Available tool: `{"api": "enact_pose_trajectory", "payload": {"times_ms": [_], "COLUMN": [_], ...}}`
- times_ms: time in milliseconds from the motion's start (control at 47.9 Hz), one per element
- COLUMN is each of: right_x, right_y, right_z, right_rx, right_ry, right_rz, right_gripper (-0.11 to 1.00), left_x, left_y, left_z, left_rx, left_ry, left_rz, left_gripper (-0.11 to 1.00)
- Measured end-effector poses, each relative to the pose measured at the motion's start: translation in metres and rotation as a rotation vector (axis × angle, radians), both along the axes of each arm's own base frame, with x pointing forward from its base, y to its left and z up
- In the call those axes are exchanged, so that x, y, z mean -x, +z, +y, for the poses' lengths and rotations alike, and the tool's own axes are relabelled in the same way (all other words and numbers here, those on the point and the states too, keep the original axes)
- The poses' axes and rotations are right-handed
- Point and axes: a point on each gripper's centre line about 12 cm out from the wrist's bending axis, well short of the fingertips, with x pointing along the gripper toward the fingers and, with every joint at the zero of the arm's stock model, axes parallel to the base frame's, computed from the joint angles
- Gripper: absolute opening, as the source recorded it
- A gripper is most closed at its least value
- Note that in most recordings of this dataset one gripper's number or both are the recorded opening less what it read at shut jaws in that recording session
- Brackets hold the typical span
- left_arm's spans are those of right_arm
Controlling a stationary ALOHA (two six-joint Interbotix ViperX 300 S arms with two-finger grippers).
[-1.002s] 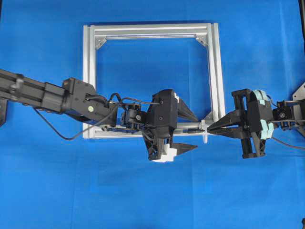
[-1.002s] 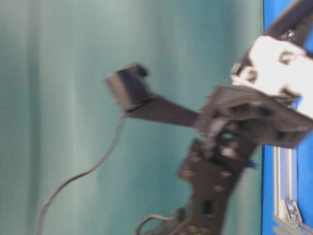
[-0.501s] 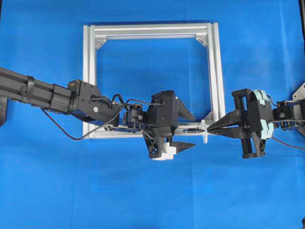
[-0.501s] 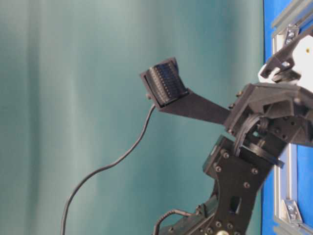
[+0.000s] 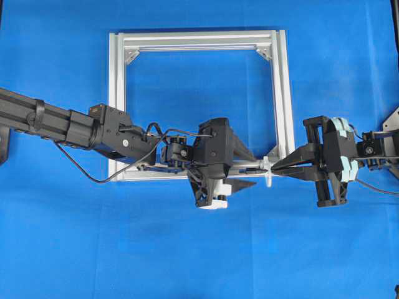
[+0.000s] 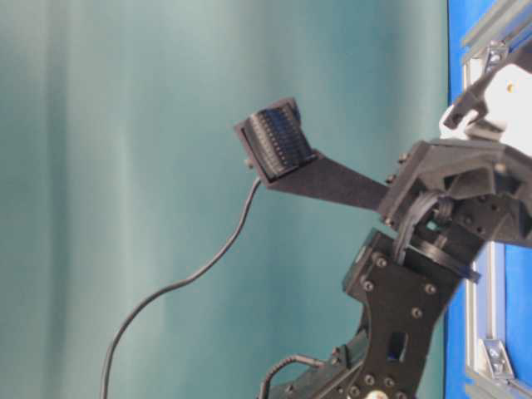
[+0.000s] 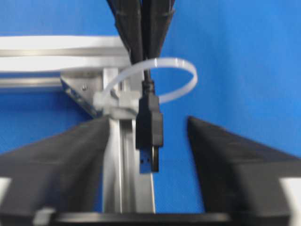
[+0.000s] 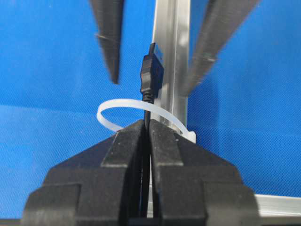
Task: Insert the wire through the string loop located on the right side.
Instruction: 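Move the left gripper to the plug emerging from the loop, then close the left gripper on the USB plug and open the right gripper, then pull the cable leftward through the loop with the left gripper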
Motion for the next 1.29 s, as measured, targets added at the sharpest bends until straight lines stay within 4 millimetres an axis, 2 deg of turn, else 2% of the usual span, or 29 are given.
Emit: {"api": "enact_pose_trajectory", "payload": {"times_ms": [83,104,480,564,605,835,918,1148,1294], "right_x": [0.000,0.000,0.000,0.000,0.000,-0.001,-0.001,-0.001,-0.001], "right_y": [0.000,0.000,0.000,0.000,0.000,0.001,0.000,0.001,0.000], "right_z": [0.000,0.000,0.000,0.000,0.000,0.000,0.000,0.000,0.000], "right_rx": [0.000,0.000,0.000,0.000,0.000,-0.001,0.000,0.001,0.002], "right_ry": [0.000,0.002,0.000,0.000,0.000,0.000,-0.001,0.000,0.000], "right_rz": [0.000,0.001,-0.001,0.000,0.000,-0.005,-0.005,-0.006,-0.005], "right_gripper": [-0.03,-0.03,-0.01,0.08,0.17,0.83,0.97,0.97,0.97], "left_x": [0.000,0.000,0.000,0.000,0.000,0.000,0.000,0.002,0.017], "left_y": [0.001,0.001,0.001,0.001,0.001,0.002,0.002,0.000,-0.008], "left_z": [0.000,0.000,0.000,0.000,0.000,0.000,0.000,0.000,0.001], "left_rx": [-0.004,-0.005,-0.005,-0.004,-0.004,0.002,0.003,0.001,-0.003], "left_ry": [0.000,-0.001,-0.001,0.000,0.000,0.002,0.003,0.002,0.001], "left_rz": [-0.014,-0.016,-0.016,-0.017,-0.017,-0.018,-0.018,-0.012,0.020], "left_gripper": [0.15,0.12,0.10,0.10,0.10,0.10,0.10,0.10,0.10]}}
